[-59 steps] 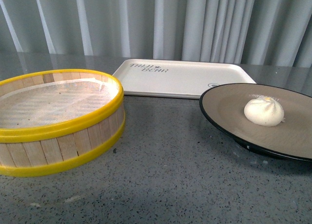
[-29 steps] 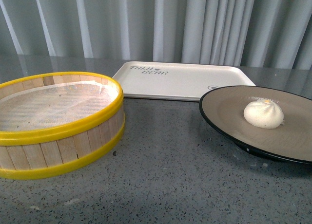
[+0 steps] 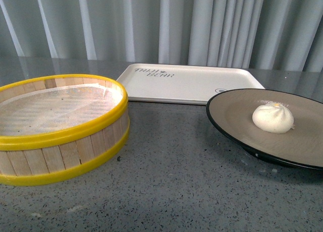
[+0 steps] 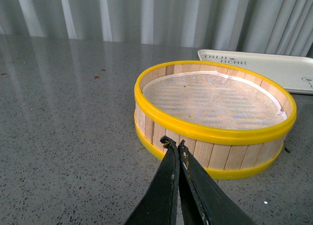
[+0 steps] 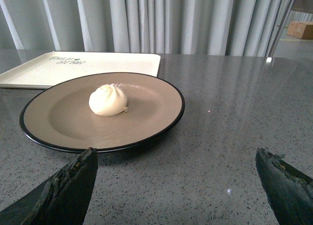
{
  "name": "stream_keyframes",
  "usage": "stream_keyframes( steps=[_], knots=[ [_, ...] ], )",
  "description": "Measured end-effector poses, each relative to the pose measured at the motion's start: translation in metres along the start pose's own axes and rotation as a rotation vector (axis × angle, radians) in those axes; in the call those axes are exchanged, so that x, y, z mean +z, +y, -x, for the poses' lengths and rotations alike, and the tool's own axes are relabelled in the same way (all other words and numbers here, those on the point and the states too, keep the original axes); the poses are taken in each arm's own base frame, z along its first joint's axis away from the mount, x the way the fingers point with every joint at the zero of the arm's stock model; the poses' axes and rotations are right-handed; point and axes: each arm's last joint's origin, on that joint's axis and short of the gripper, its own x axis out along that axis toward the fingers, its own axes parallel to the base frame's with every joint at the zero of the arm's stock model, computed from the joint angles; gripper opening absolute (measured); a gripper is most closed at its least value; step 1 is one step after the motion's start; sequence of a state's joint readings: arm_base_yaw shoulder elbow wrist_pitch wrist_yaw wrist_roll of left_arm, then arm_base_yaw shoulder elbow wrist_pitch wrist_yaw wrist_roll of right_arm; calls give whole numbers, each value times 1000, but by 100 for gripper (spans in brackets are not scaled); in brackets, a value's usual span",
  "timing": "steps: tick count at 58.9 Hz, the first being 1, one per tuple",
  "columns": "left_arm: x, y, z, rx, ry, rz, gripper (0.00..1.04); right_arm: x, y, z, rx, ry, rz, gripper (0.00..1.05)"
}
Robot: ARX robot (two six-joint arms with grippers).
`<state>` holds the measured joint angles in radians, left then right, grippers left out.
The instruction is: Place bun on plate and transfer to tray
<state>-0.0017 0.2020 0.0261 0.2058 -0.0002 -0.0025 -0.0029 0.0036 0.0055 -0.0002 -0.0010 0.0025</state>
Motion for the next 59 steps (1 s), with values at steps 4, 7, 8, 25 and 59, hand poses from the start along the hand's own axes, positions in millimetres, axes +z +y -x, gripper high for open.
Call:
stream_keyframes(
  steps=[4,7,8,25,59],
  knots=[
    [0,0,1,0,0,0,4,0,0,0,0,0,0,96],
    [-1,0,5,1,5,0,4,0,0,0,0,0,0,96],
    [-3,0,7,0,24,0,4,0,0,0,0,0,0,96],
    [-3,0,14,0,7,0,4,0,0,0,0,0,0,96],
    [-3,0,14,0,7,0,100,-1,1,0,13,38,24,96]
  ],
)
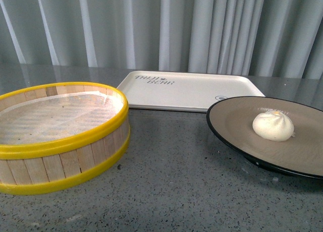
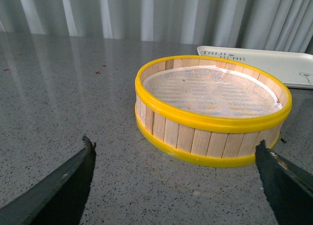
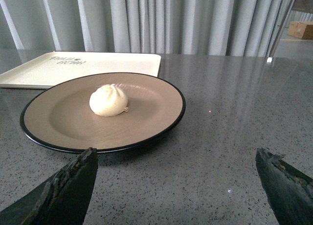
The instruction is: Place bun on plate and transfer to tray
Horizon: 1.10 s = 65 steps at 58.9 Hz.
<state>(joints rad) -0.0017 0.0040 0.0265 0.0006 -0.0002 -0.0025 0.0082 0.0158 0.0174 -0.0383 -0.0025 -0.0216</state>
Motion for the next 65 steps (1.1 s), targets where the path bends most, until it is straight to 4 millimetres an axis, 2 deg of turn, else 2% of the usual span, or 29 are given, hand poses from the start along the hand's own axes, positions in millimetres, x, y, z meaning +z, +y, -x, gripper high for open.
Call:
stream_keyframes(
  steps=[7,16,22,27,33,38,54,65],
  knots=[
    [0,0,0,0,0,0,98,10,4,-2,37,51,37,96],
    [0,0,0,0,0,0,98,58,-2,-6,72,-89,5,96],
    [0,0,0,0,0,0,98,95,-16,-26,49,-165,-69,96],
    [0,0,0,0,0,0,98,106,-29,-48,20,-114,-206,96],
    [0,0,0,0,0,0,98,102,-41,-72,4,40,-445,96],
    [0,0,0,0,0,0,98,94,-44,-82,-3,150,-680,96],
    [0,0,0,0,0,0,98,81,-38,-75,-30,400,-1245,96],
    [0,0,0,0,0,0,98,72,-43,-78,-89,466,-1368,96]
  ],
)
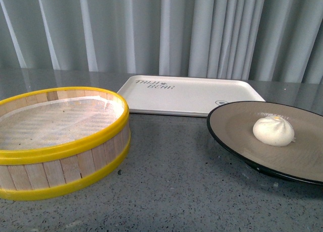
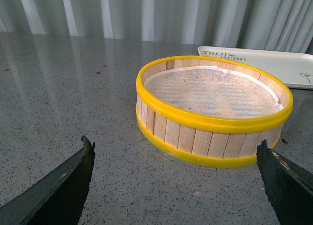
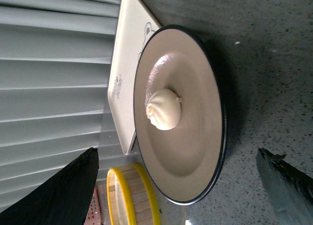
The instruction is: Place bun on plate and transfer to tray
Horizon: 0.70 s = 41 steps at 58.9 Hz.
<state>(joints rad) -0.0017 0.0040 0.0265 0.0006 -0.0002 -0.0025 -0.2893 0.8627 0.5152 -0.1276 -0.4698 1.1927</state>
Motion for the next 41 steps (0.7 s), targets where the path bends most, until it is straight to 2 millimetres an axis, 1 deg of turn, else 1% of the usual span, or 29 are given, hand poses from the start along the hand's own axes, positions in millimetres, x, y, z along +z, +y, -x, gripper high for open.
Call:
stream_keyframes(
  steps=[8,16,29,41],
  knots=[
    [0,0,0,0,0,0,98,7,-9,-16,-44,15,-29,96],
    [0,0,0,0,0,0,98,8,-12,-29,-44,50,-27,96],
    [0,0,0,0,0,0,98,3,-17,-53,-47,122,-19,96],
    [0,0,0,0,0,0,98,-4,-21,-66,-22,180,-7,96]
  ],
)
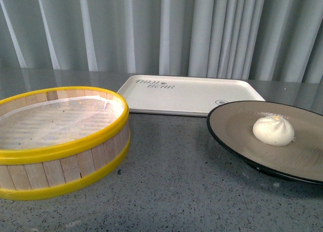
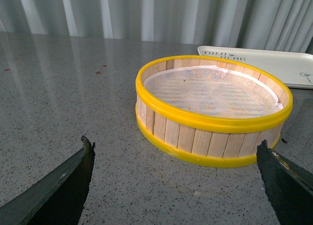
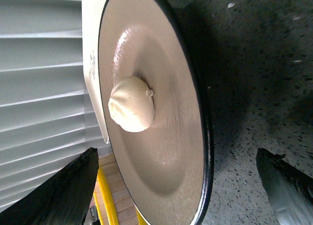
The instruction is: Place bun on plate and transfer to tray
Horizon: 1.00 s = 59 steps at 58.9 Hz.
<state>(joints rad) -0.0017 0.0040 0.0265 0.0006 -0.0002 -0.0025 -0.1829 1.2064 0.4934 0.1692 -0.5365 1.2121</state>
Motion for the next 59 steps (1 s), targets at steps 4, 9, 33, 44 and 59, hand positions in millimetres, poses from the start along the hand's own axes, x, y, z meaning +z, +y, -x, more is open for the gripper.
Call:
stream_keyframes(
  steps=[4,9,33,44,59],
  knots=[
    [0,0,0,0,0,0,98,-1,-3,-5,1,21,1,96],
    [0,0,0,0,0,0,98,-1,-7,-12,5,42,-2,96],
    [0,0,0,0,0,0,98,0,-10,-24,40,82,-8,36],
    [0,0,0,0,0,0,98,0,-10,-25,46,85,-7,3],
    [0,0,0,0,0,0,98,-1,-9,-22,60,87,-5,3]
  ],
)
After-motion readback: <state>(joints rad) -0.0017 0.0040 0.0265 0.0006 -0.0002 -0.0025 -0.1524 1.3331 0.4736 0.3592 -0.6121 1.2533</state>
